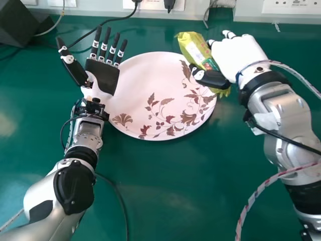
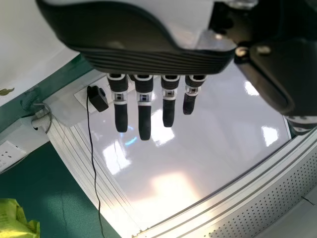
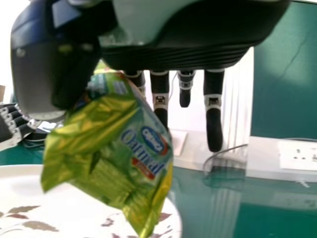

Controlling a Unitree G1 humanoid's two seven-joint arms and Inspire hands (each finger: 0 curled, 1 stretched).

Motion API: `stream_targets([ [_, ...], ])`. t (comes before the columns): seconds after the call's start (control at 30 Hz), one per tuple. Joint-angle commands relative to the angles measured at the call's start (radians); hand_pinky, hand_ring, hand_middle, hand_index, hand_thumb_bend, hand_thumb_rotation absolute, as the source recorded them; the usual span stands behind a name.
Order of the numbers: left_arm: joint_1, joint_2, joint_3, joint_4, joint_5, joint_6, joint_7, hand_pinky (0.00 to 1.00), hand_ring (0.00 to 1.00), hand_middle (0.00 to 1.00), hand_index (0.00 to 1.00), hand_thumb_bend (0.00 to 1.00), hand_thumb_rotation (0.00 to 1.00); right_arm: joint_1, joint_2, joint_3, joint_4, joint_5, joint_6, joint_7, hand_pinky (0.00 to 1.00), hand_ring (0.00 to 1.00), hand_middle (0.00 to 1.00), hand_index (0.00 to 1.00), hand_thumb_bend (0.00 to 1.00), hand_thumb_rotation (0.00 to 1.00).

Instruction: Pick up biscuit and place it in the plate

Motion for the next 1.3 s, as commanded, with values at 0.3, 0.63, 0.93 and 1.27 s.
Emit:
stream_targets([
  [0.3, 0.029, -0.010, -0.006, 0.011, 0.002, 0.005, -0.014, 0.85, 0.79, 0.91, 1.00, 1.00, 0.56, -0.019, 0.020, 0.035, 0.071, 0.037, -0.037, -0.107, 0.37, 0.50, 0.53, 0.48, 0.47, 0.00],
  [0.63, 0.029, -0.013, -0.005, 0.010, 0.002, 0.000, -0.006, 0.84, 0.78, 0.90, 0.99, 1.00, 0.55, -0.027, 0.030, 0.067, 0.126, 0.051, -0.051, -0.155, 0.36, 0.50, 0.54, 0.48, 0.46, 0.00],
  [0.93, 0.029, -0.012, -0.006, 0.010, 0.002, 0.001, -0.016, 0.83, 0.78, 0.90, 0.99, 1.00, 0.53, -0.030, 0.041, 0.086, 0.165, 0.078, -0.059, -0.187, 0.37, 0.50, 0.53, 0.48, 0.47, 0.00],
  [1.27, 0.028, -0.013, -0.003, 0.011, -0.002, 0.004, -0.020, 0.83, 0.78, 0.89, 0.98, 1.00, 0.54, -0.026, 0.042, 0.113, 0.192, 0.071, -0.064, -0.203, 0.37, 0.50, 0.52, 0.48, 0.47, 0.00],
])
